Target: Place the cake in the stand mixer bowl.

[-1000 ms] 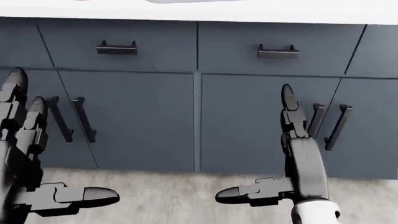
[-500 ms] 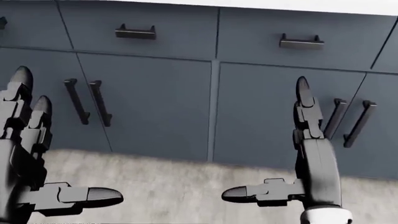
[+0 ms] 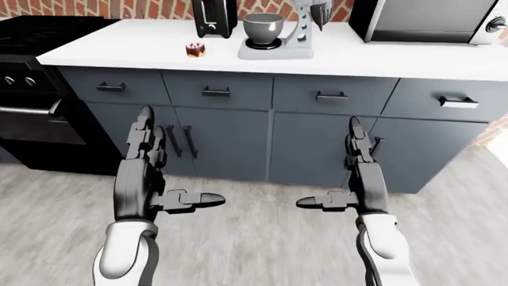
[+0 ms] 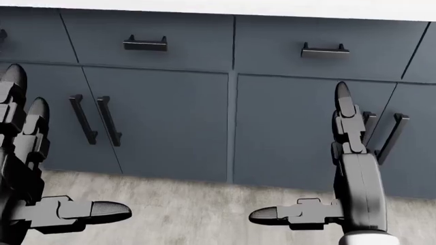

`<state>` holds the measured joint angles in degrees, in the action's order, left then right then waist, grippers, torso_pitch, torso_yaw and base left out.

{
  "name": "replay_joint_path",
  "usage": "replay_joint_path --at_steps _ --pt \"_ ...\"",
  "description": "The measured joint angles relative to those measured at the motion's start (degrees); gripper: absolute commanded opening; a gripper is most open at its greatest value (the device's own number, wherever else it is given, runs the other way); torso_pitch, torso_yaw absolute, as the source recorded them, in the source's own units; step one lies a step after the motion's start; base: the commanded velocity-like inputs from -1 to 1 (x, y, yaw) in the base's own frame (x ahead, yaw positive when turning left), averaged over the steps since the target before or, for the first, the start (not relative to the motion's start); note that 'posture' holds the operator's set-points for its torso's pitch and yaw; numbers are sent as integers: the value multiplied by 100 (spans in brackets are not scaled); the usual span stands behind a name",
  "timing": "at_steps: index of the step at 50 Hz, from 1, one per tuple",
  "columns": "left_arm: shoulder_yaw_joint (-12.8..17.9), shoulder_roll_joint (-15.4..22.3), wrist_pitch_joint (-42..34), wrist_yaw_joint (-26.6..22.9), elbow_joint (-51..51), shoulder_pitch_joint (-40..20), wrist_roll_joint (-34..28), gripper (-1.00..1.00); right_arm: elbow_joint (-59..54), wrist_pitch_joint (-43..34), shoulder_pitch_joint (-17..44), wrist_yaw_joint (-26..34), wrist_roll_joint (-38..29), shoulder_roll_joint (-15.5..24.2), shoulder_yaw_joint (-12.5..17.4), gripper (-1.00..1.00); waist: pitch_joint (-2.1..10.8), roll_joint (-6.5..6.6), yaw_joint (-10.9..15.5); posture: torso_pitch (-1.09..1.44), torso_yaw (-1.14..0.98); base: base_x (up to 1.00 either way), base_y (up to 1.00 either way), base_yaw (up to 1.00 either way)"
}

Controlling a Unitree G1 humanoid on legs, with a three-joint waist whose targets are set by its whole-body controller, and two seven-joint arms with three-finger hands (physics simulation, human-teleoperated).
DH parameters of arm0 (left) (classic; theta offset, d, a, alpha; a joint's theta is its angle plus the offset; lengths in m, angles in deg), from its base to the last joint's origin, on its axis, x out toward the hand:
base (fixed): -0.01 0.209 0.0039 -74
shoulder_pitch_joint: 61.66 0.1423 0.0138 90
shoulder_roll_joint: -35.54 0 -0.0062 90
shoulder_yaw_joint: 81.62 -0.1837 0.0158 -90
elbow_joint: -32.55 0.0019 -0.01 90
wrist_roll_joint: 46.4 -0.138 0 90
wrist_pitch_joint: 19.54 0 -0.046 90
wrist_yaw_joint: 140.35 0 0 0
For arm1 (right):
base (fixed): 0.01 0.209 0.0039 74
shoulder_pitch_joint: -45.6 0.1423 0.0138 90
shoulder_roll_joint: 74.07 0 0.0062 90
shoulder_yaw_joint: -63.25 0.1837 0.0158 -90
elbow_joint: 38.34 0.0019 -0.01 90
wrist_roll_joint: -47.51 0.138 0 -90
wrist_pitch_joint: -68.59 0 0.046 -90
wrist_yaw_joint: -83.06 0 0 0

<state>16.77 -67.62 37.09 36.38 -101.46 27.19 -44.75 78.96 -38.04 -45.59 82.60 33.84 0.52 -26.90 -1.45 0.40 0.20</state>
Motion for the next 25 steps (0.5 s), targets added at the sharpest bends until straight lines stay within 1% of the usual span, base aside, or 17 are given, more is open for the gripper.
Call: replay_joint_path --at_steps 5,11,16,20,25 --pt "7 -3 79 -4 -44 3 -3 100 80 10 -1 19 -14 5 2 100 -42 40 -10 0 0 12 0 0" --pt "-13 -13 98 -5 -1 32 -7 100 106 4 4 48 -57 9 -22 100 -91 28 -8 0 0 16 0 0" --pt "-33 -12 114 -22 43 40 -20 100 130 -37 17 72 -104 9 -34 100 -79 38 -9 0 0 18 0 0" --pt "-22 -9 121 -32 13 36 -19 100 99 -28 36 76 -110 9 -13 100 -43 45 -10 0 0 19 0 0" --pt "7 -3 176 -44 62 62 -26 100 63 -13 51 92 -121 2 -56 100 -29 8 16 0 0 23 0 0"
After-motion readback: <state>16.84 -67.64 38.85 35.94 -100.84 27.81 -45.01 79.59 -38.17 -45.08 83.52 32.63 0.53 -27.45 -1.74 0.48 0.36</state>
